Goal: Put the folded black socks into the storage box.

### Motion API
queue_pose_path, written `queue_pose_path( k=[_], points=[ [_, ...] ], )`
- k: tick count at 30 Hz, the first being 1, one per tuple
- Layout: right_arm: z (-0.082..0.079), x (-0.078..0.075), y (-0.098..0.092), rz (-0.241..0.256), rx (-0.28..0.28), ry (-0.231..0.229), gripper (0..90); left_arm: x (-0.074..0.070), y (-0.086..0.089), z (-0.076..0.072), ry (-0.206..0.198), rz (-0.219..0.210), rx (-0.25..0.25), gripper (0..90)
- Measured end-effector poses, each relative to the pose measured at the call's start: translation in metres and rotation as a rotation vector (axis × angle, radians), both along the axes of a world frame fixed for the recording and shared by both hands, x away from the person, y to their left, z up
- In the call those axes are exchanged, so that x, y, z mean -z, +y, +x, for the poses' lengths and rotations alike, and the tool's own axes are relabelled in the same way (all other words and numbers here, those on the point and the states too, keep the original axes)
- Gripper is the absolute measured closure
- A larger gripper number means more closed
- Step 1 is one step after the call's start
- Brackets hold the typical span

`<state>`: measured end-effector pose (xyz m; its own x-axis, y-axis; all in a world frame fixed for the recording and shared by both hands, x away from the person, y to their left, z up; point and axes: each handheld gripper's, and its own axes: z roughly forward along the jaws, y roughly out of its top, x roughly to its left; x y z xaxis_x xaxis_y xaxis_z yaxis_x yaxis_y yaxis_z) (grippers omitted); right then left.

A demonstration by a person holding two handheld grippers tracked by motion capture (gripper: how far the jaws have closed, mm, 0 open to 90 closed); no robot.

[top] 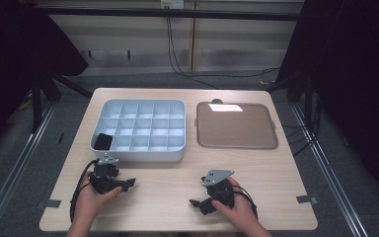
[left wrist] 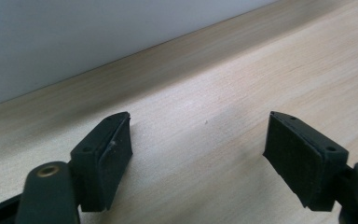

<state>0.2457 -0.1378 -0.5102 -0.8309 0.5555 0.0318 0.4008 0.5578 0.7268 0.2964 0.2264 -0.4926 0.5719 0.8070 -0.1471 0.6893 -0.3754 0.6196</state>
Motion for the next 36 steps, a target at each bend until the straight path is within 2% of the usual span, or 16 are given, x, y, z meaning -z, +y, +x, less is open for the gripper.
queue_pose_path(
  k=[6,7,13,19,28,36],
  points=[
    [0.000,0.000,0.000,0.000,0.001,0.001,13.2,0.002,-0.002,-0.002,-0.018,0.006,0.006,19.8],
    [0.000,0.000,0.000,0.000,0.001,0.001,13.1,0.003,-0.003,-0.003,-0.025,-0.003,0.002,19.6],
    [0.000,0.000,0.000,0.000,0.001,0.001,13.1,0.003,-0.002,-0.004,-0.029,-0.006,0.001,18.8],
    [0.000,0.000,0.000,0.000,0.000,0.000,13.1,0.006,-0.005,-0.007,-0.073,0.030,0.030,15.2],
    [0.000,0.000,0.000,0.000,0.000,0.001,13.1,0.008,-0.007,-0.008,-0.094,0.035,0.034,14.7],
    [0.000,0.000,0.000,0.000,0.000,0.001,13.2,0.011,-0.010,-0.011,-0.119,0.056,0.045,10.5]
  ],
)
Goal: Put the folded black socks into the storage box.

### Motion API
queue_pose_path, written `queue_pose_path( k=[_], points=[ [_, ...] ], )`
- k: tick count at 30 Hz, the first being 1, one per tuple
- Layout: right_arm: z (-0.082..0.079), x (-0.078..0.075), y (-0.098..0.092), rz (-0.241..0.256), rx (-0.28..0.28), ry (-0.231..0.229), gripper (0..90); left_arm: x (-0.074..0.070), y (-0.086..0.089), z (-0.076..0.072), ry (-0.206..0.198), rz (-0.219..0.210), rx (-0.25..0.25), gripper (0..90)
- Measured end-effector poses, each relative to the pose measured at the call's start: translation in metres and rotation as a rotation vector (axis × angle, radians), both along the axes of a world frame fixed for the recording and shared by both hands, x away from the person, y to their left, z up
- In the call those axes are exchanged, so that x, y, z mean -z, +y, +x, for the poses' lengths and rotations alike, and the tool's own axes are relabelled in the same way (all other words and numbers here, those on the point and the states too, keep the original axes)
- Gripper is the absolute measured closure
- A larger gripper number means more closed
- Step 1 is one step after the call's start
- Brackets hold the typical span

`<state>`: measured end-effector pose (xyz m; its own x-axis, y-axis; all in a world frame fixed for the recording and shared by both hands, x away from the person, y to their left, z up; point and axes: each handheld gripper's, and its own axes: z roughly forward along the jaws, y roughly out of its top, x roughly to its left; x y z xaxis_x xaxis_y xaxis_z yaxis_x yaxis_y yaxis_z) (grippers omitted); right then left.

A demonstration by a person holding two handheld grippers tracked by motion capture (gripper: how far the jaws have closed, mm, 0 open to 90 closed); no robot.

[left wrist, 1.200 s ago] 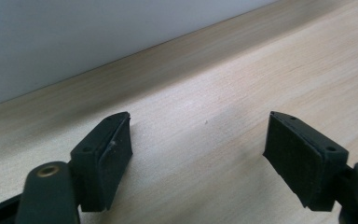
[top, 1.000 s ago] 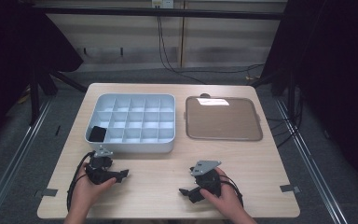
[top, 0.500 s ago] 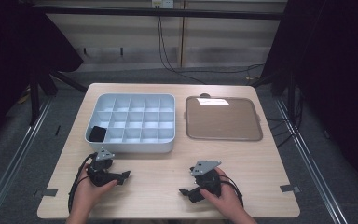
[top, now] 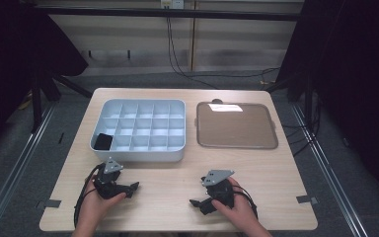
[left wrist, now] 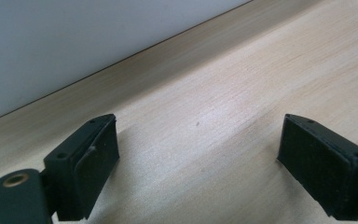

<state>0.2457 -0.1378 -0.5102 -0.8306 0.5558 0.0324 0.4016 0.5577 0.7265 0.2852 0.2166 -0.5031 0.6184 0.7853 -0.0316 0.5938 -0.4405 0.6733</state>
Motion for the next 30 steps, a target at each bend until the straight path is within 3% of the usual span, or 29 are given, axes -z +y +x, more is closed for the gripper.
queue_pose_path(
  k=[12,14,30],
  points=[
    [0.0000,0.0000,0.0000,0.000,0.000,0.000,13.1,0.0047,-0.0034,-0.0016,-0.025,-0.007,0.009,5.3],
    [0.0000,0.0000,0.0000,0.000,0.000,0.000,13.1,0.0055,-0.0043,-0.0018,-0.028,0.000,0.015,0.3],
    [0.0000,0.0000,0.0000,0.000,0.000,0.000,13.2,0.0064,-0.0054,-0.0019,-0.034,-0.002,0.017,0.0]
  ],
)
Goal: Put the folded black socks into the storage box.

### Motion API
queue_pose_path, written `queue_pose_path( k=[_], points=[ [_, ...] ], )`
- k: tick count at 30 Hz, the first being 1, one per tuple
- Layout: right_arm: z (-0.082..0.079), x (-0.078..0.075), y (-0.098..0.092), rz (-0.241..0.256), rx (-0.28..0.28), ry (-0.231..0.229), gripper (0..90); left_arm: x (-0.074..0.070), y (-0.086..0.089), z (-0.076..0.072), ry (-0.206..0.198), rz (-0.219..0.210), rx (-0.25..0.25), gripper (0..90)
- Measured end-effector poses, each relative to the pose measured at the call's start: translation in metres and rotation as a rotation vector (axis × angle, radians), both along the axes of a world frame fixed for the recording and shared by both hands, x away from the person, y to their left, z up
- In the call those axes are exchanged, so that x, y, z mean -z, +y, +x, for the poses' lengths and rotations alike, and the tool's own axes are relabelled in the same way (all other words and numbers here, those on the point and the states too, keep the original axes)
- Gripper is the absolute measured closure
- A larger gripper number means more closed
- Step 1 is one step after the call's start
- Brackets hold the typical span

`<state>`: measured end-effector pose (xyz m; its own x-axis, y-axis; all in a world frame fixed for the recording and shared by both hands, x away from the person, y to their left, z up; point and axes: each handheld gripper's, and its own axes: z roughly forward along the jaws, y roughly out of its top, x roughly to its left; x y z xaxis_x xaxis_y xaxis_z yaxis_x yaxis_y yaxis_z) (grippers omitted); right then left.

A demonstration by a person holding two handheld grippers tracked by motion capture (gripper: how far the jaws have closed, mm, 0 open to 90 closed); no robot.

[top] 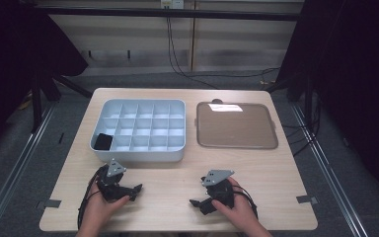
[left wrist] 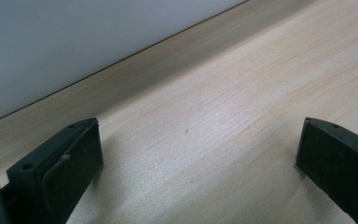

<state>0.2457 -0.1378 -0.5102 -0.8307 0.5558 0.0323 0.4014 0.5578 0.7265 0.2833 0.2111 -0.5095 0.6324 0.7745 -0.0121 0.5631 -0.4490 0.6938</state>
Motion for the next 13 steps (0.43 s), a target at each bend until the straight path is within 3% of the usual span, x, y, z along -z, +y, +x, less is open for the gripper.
queue_pose_path(
  k=[13],
  points=[
    [0.0000,0.0000,-0.0001,0.000,-0.002,0.000,13.1,0.0002,-0.0006,-0.0001,-0.001,-0.005,-0.007,0.0]
  ],
)
